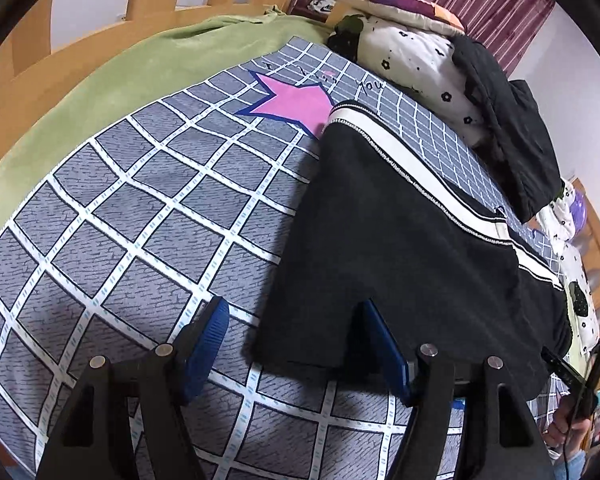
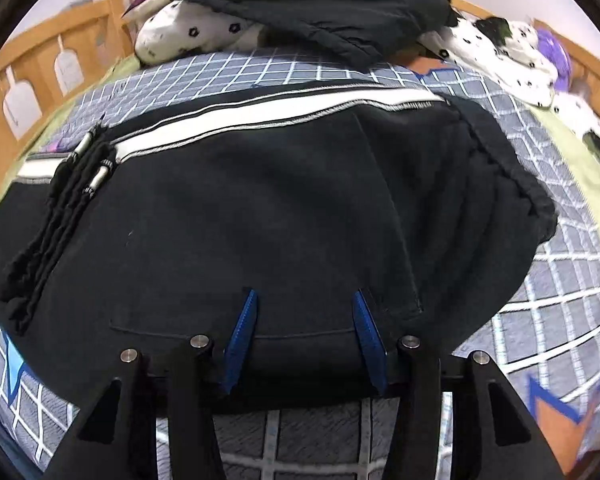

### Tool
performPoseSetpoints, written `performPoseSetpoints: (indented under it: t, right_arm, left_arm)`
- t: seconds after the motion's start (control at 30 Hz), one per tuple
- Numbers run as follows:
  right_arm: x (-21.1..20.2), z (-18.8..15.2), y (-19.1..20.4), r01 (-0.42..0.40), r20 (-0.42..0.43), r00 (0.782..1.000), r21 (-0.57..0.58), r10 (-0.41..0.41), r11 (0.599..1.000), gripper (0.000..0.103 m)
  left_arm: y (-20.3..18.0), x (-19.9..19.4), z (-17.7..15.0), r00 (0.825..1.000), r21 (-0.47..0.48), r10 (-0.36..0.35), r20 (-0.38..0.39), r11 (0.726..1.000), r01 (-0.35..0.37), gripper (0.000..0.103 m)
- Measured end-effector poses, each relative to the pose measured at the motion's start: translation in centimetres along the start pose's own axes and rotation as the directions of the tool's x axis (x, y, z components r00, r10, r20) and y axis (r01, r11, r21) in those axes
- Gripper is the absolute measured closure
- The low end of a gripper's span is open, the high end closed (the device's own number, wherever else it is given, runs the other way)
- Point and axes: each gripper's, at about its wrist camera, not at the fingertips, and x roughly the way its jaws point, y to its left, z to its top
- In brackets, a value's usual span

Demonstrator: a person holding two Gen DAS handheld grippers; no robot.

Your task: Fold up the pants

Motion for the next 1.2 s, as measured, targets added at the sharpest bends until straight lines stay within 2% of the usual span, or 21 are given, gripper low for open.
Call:
performPoseSetpoints:
  t: [0.07, 0.23, 0.33, 0.37, 0.43, 0.47, 0.53, 0.57, 0.67, 0.77, 0.83, 0.87, 0.93, 1.03, 1.07, 1.2]
  right_arm:
    - [-1.5, 0.2, 0.1, -0.035, 0.022, 0.999, 0.022, 0.034, 0.999, 0.054]
    - [-4.4, 0.3, 0.6, -0.039, 0.110, 0.993, 0.016, 0.037, 0.999, 0.054]
    - [-3.8, 0.7, 0.3, -0.068, 0.113, 0.992, 0.054, 0.062, 0.996, 0.052]
    - [-3.3, 0.6, 0.2, -0.068, 0.103, 0.993, 0.072, 0.061, 0.995, 0.052]
    - [-1.8, 0.2, 0.1, -0.076, 0.081, 0.994, 0.103, 0.068, 0.992, 0.052]
    - [-1.4, 0.0, 0.1, -0.077, 0.076, 0.995, 0.111, 0.069, 0.991, 0.052]
    - [-0.5, -0.6, 0.0, -0.074, 0.053, 0.996, 0.119, 0.069, 0.990, 0.052]
    - [-0.4, -0.8, 0.1, -0.070, 0.051, 0.997, 0.111, 0.065, 0.991, 0.052]
    - [-1.1, -0.9, 0.2, -0.059, 0.075, 0.996, 0.083, 0.053, 0.995, 0.052]
    - [-1.4, -0.8, -0.3, -0.057, 0.090, 0.995, 0.097, 0.049, 0.994, 0.052]
    - [-1.6, -0.7, -0.8, -0.058, 0.098, 0.994, 0.111, 0.047, 0.992, 0.052]
    - [-1.8, -0.6, -1.1, -0.059, 0.102, 0.994, 0.118, 0.047, 0.991, 0.052]
    - [-2.5, -0.5, -1.6, -0.045, 0.118, 0.993, 0.123, 0.031, 0.991, 0.052]
    - [-4.0, -0.7, -2.7, 0.016, 0.154, 0.988, 0.108, -0.032, 0.994, 0.052]
    - [-4.5, -0.9, -3.4, 0.027, 0.166, 0.985, 0.112, -0.045, 0.993, 0.052]
    - [-6.0, -1.8, -6.6, 0.043, 0.194, 0.978, 0.175, -0.078, 0.984, 0.052]
  left_arm:
    - [-0.3, 0.4, -0.1, 1.000, 0.007, -0.017, -0.017, 1.000, 0.018, 0.035]
    - [0.4, 1.0, -0.2, 0.996, -0.062, -0.076, -0.047, 0.995, 0.073, 0.036]
    - [0.7, 1.3, -0.3, 0.995, -0.086, -0.097, -0.033, 0.992, 0.094, 0.037]
    - [0.6, 1.4, -0.3, 0.996, -0.079, -0.090, -0.025, 0.993, 0.088, 0.045]
    - [0.3, 1.6, -0.4, 0.997, -0.070, -0.071, -0.013, 0.995, 0.070, 0.049]
    - [0.1, 1.6, -0.4, 0.998, -0.064, -0.070, -0.004, 0.996, 0.069, 0.059]
    - [-0.2, 1.5, -0.4, 0.998, -0.051, -0.063, -0.002, 0.997, 0.062, 0.064]
    - [-0.5, 1.4, -0.3, 0.999, -0.035, -0.045, 0.004, 0.998, 0.045, 0.072]
    - [-2.0, 0.2, -0.3, 0.998, 0.022, 0.009, 0.056, 1.000, -0.010, 0.083]
    - [-5.6, -1.9, 0.1, 0.984, 0.126, 0.083, 0.161, 0.987, -0.104, 0.086]
    - [-9.2, -3.9, 0.5, 0.971, 0.202, 0.070, 0.231, 0.972, -0.118, 0.086]
    - [-10.5, -4.5, 0.6, 0.969, 0.225, 0.054, 0.242, 0.968, -0.111, 0.086]
    - [-14.0, -6.0, 0.8, 0.966, 0.285, -0.006, 0.260, 0.956, -0.071, 0.087]
    - [-19.5, -7.2, 0.1, 0.960, 0.384, -0.113, 0.258, 0.923, 0.006, 0.087]
    - [-21.7, -7.3, -0.5, 0.956, 0.424, -0.163, 0.243, 0.904, 0.046, 0.088]
    - [-28.8, -5.5, -3.6, 0.953, 0.518, -0.263, 0.152, 0.842, 0.149, 0.088]
